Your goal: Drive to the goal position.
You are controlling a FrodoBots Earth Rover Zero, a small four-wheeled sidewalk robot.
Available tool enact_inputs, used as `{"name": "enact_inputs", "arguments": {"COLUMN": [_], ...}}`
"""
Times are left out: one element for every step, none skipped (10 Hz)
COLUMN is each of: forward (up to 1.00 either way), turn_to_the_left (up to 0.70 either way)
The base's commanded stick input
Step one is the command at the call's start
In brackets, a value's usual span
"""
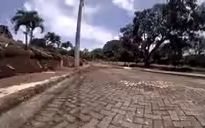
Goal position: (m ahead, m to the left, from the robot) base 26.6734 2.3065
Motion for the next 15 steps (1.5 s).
{"name": "enact_inputs", "arguments": {"forward": [0.85,0.85,0.85,0.85,0.85,0.85,0.85,0.85,0.85,0.85,0.85,0.85,0.85,0.85,0.85], "turn_to_the_left": [0.00,0.00,0.00,0.00,0.00,0.00,0.22,0.16,0.03,0.00,0.20,0.17,0.04,0.00,0.00]}}
